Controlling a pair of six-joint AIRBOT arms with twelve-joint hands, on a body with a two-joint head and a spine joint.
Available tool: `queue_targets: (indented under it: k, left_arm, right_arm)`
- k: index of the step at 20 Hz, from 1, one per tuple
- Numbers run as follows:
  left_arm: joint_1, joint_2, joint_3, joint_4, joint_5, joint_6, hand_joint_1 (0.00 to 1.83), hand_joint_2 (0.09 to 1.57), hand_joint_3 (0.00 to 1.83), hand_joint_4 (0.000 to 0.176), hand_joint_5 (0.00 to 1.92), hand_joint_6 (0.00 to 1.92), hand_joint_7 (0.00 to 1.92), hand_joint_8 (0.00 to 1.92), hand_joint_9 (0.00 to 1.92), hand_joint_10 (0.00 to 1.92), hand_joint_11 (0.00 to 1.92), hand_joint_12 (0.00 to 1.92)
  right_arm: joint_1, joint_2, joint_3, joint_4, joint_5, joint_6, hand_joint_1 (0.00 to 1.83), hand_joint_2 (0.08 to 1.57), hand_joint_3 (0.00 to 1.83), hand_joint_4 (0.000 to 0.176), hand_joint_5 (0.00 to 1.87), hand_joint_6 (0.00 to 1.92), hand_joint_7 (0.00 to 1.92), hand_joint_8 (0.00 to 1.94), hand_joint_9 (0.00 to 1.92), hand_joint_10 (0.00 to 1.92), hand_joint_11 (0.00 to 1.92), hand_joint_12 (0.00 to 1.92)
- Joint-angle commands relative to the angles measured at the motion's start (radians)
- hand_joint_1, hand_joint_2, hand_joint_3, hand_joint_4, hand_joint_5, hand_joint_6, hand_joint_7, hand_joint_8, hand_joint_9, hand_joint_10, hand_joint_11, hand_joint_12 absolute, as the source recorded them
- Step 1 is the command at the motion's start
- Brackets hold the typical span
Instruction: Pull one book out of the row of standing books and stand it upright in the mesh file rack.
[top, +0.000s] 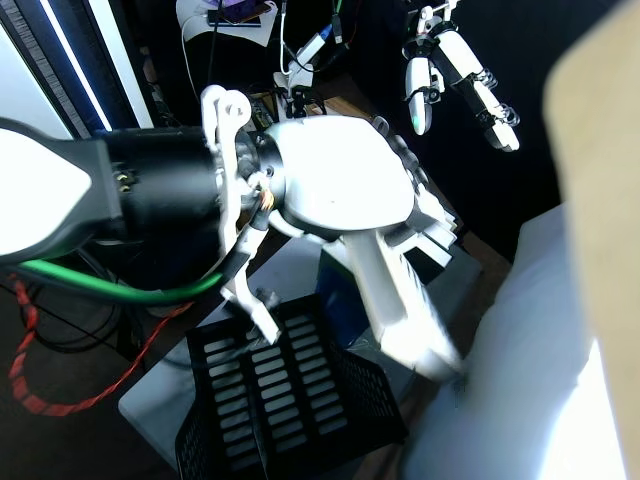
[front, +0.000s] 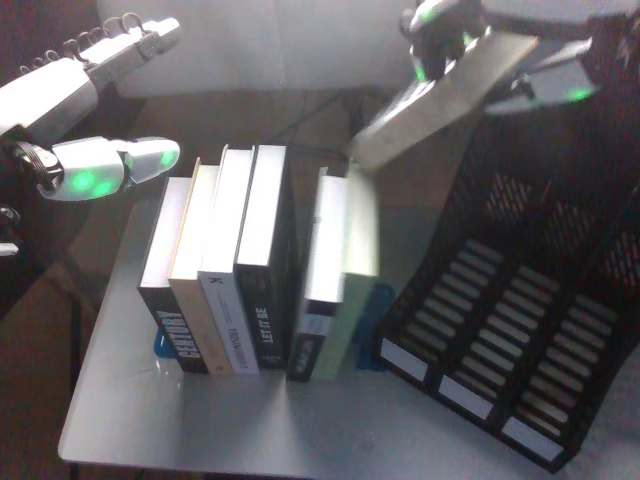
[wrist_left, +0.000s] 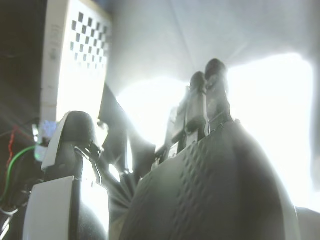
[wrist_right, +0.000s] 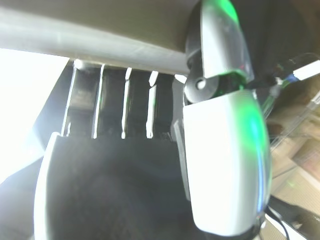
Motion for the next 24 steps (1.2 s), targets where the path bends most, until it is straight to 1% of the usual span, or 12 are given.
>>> queue_targets:
  k: [1, 3, 4, 6, 7, 8, 9, 10, 19, 22, 23, 24]
  left_arm:
    - [-0.012, 0.003, 0.004, -0.021, -0.124, -0.003, 0.75, 1.28, 0.0, 0.033, 0.06, 0.01, 0.0, 0.0, 0.0, 0.0, 0.0, 0.0]
    - [-0.012, 0.003, 0.005, -0.021, -0.123, -0.003, 0.74, 1.28, 0.0, 0.039, 0.06, 0.01, 0.0, 0.0, 0.0, 0.0, 0.0, 0.0]
    - [-0.014, 0.002, 0.005, -0.02, -0.122, -0.003, 0.75, 1.28, 0.0, 0.037, 0.06, 0.01, 0.0, 0.0, 0.0, 0.0, 0.0, 0.0]
    - [-0.019, -0.001, 0.005, -0.016, -0.118, -0.003, 0.72, 1.29, 0.0, 0.038, 0.05, 0.0, 0.0, 0.0, 0.0, 0.0, 0.0, 0.0]
    - [-0.02, -0.002, 0.005, -0.015, -0.117, -0.003, 0.72, 1.29, 0.0, 0.033, 0.06, 0.01, 0.0, 0.0, 0.0, 0.0, 0.0, 0.0]
    - [-0.021, -0.003, 0.005, -0.014, -0.116, -0.003, 0.72, 1.29, 0.0, 0.033, 0.06, 0.01, 0.0, 0.0, 0.0, 0.0, 0.0, 0.0]
    - [-0.022, -0.004, 0.005, -0.013, -0.115, -0.003, 0.72, 1.29, 0.0, 0.033, 0.06, 0.01, 0.0, 0.0, 0.0, 0.0, 0.0, 0.0]
    - [-0.023, -0.006, 0.006, -0.013, -0.114, -0.003, 0.73, 1.28, 0.0, 0.028, 0.07, 0.01, 0.0, 0.0, 0.0, 0.0, 0.0, 0.0]
    - [-0.033, -0.005, -0.001, -0.006, -0.112, -0.003, 0.71, 1.29, 0.0, 0.03, 0.06, 0.0, 0.0, 0.0, 0.0, 0.0, 0.0, 0.0]
    - [-0.038, -0.002, -0.007, -0.001, -0.112, -0.003, 0.7, 1.3, 0.0, 0.038, 0.04, 0.0, 0.0, 0.0, 0.0, 0.0, 0.0, 0.0]
    - [-0.043, -0.001, -0.009, 0.003, -0.11, -0.003, 0.74, 1.29, 0.0, 0.02, 0.06, 0.01, 0.0, 0.0, 0.0, 0.0, 0.0, 0.0]
    - [-0.044, -0.001, -0.01, 0.003, -0.109, -0.003, 0.74, 1.29, 0.0, 0.019, 0.06, 0.0, 0.0, 0.0, 0.0, 0.0, 0.0, 0.0]
  right_arm:
    - [0.014, 0.015, 0.003, 0.031, 0.053, 0.0, 1.22, 1.21, 0.0, 0.0, 0.91, 0.93, 0.73, 1.62, 0.52, 1.91, 0.19, 1.92]
    - [0.053, 0.025, 0.002, 0.004, 0.04, 0.002, 1.2, 1.17, 0.0, 0.0, 0.9, 1.06, 0.89, 1.28, 0.64, 1.51, 0.05, 1.92]
    - [0.066, 0.03, -0.001, -0.018, 0.033, 0.014, 1.2, 1.16, 0.0, 0.018, 0.91, 1.11, 0.9, 1.21, 0.61, 1.43, 0.01, 1.92]
    - [0.116, 0.042, -0.004, -0.112, 0.017, 0.084, 1.2, 1.16, 0.0, 0.009, 0.9, 1.09, 0.91, 1.21, 0.67, 1.44, 0.12, 1.92]
    - [0.14, 0.048, -0.004, -0.145, 0.016, 0.115, 1.21, 1.14, 0.0, 0.025, 0.92, 1.13, 0.97, 1.05, 0.6, 1.25, 0.0, 1.85]
    - [0.154, 0.054, -0.006, -0.17, 0.016, 0.137, 1.21, 1.14, 0.0, 0.025, 0.92, 1.13, 0.97, 1.05, 0.6, 1.25, 0.0, 1.85]
    - [0.179, 0.066, -0.014, -0.196, 0.013, 0.151, 1.33, 1.16, 0.0, 0.0, 0.84, 1.24, 0.97, 1.09, 0.69, 1.33, 0.04, 1.83]
    - [0.201, 0.078, -0.026, -0.228, 0.003, 0.16, 1.36, 1.15, 0.0, 0.0, 0.84, 1.2, 0.98, 1.07, 0.78, 1.33, 0.26, 1.79]
    - [0.302, 0.215, -0.119, -0.503, -0.04, 0.356, 1.35, 1.16, 0.0, 0.0, 0.85, 1.19, 0.95, 1.11, 0.76, 1.39, 0.17, 1.92]
    - [0.379, 0.26, -0.149, -0.699, -0.051, 0.504, 1.35, 1.19, 0.0, 0.0, 0.8, 1.27, 0.87, 1.19, 0.72, 1.47, 0.37, 1.92]
    - [0.38, 0.266, -0.155, -0.727, -0.053, 0.524, 1.35, 1.2, 0.0, 0.0, 0.78, 1.29, 0.84, 1.22, 0.73, 1.47, 0.45, 1.87]
    - [0.379, 0.266, -0.155, -0.74, -0.054, 0.53, 1.35, 1.2, 0.0, 0.0, 0.8, 1.28, 0.84, 1.24, 0.72, 1.46, 0.27, 1.9]
